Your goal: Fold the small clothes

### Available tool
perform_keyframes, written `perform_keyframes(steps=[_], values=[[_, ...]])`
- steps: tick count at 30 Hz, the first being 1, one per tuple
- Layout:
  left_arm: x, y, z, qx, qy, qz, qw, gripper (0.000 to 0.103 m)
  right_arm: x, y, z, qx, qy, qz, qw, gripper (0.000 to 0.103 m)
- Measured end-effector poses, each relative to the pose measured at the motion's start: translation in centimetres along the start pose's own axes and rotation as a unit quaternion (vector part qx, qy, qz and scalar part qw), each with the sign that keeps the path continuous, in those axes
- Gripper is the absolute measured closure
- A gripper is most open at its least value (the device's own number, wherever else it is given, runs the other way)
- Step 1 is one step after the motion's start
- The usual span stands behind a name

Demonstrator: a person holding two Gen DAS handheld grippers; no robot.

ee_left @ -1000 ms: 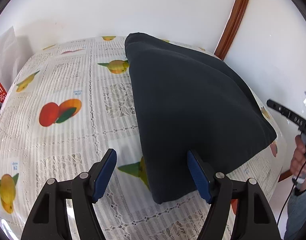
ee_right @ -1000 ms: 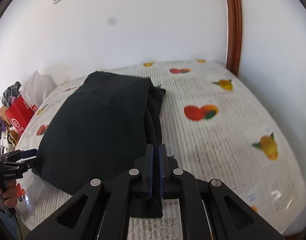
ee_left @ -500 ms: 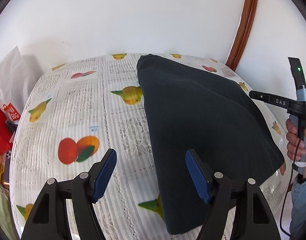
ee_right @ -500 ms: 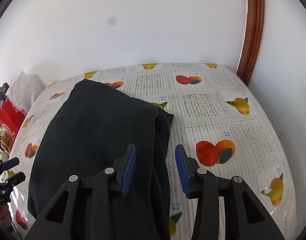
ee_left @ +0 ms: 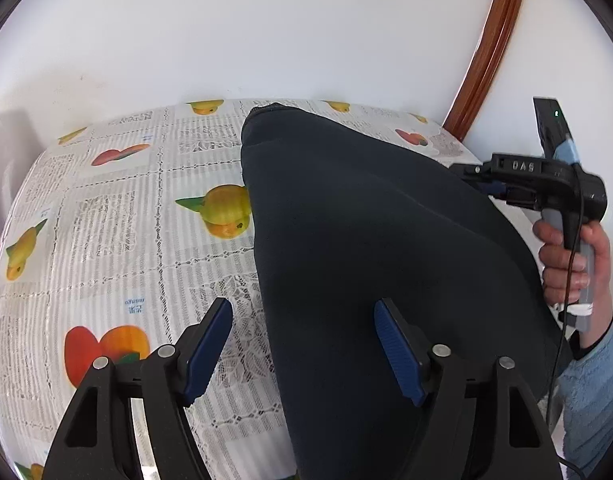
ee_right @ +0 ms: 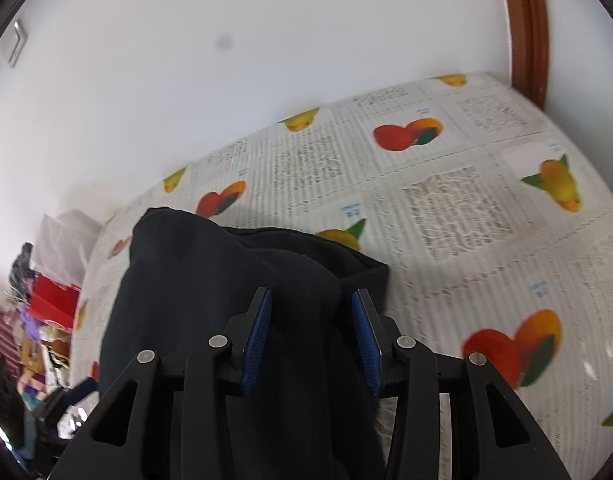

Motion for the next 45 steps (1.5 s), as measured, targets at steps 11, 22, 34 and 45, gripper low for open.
perform_keyframes(steps=[11,22,34,45], values=[[-0.2,-0.4,0.3,0.003,-0.004,0.011,0.9999,0.028,-1.3,-0.3,0.4,-0.005,-0.042,-0.049,0.998,0.094],[1.8,0.2,-2.1,0.008,-0.010,0.010,0.9999,0.029,2.6,0.3,-6.5,0.012,-0.032,-0.070,0.997,0.066],[7.2,0.8,-4.8,0.011,0.005,-0.005,0.9999,0.029,14.0,1.1,-10.9,0.019,-0.004,-0.117,0.993,0.065],[9.7,1.3,-4.6,0.008,0.026,-0.038,0.9989,0.027,14.4,0.0,-12.7,-0.008,-0.096,-0.091,0.991,0.101]])
Point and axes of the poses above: each gripper's, at about its wrist camera, not at the fingertips, and z roughly the way its jaws point, y to its left, x to its underside, the point moved 9 cm from there along z, roughly the way its jaws point, and after that the axes turned 10 degrees about -x, right-handed, at the moved point
